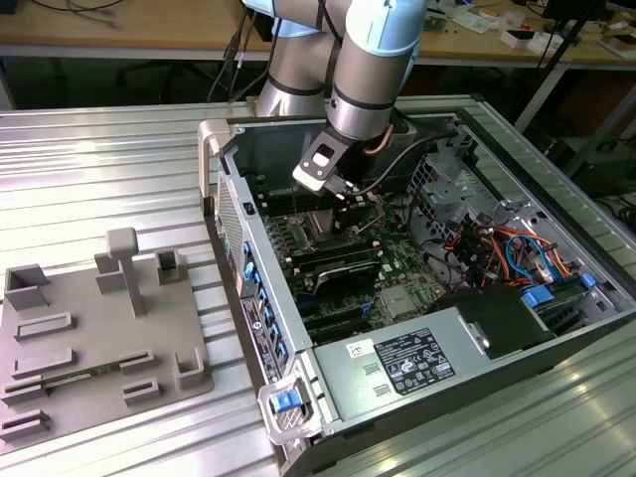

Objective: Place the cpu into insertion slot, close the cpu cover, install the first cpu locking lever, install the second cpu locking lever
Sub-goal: 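Place the cpu into insertion slot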

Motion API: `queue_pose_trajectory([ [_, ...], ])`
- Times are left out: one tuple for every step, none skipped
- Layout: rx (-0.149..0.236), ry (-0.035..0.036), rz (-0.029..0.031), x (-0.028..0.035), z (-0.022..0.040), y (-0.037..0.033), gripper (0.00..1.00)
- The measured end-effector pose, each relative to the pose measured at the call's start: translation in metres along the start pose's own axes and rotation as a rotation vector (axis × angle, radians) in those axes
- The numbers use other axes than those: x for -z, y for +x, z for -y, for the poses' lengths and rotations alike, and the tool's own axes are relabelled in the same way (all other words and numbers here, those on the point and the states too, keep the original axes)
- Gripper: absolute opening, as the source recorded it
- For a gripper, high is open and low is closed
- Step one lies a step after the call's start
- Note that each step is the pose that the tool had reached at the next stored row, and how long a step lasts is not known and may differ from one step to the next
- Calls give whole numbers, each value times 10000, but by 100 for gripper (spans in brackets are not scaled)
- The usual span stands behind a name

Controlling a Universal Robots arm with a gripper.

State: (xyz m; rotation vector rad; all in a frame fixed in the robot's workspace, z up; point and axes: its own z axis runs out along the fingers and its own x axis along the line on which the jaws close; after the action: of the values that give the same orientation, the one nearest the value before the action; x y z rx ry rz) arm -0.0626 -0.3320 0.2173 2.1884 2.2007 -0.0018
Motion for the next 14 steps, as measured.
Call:
queue_pose_trajectory([
  [0,0,0,0,0,0,55],
  [0,0,0,0,0,0,55],
  [0,0,0,-1,0,0,55],
  [0,0,0,-1,0,0,55],
  [0,0,0,-1,0,0,55],
  [0,0,1,-1,0,0,55],
  [0,0,0,-2,0,0,55],
  [-1,-2,-3,-6,0,1,55],
  [0,-3,-6,-12,-1,1,55],
  [0,-2,-3,-16,-1,1,55],
  [0,0,0,-25,0,1,55],
  [0,-1,-1,-37,0,2,55],
  [-4,0,0,-54,0,3,55],
  [-10,2,0,-60,0,4,55],
])
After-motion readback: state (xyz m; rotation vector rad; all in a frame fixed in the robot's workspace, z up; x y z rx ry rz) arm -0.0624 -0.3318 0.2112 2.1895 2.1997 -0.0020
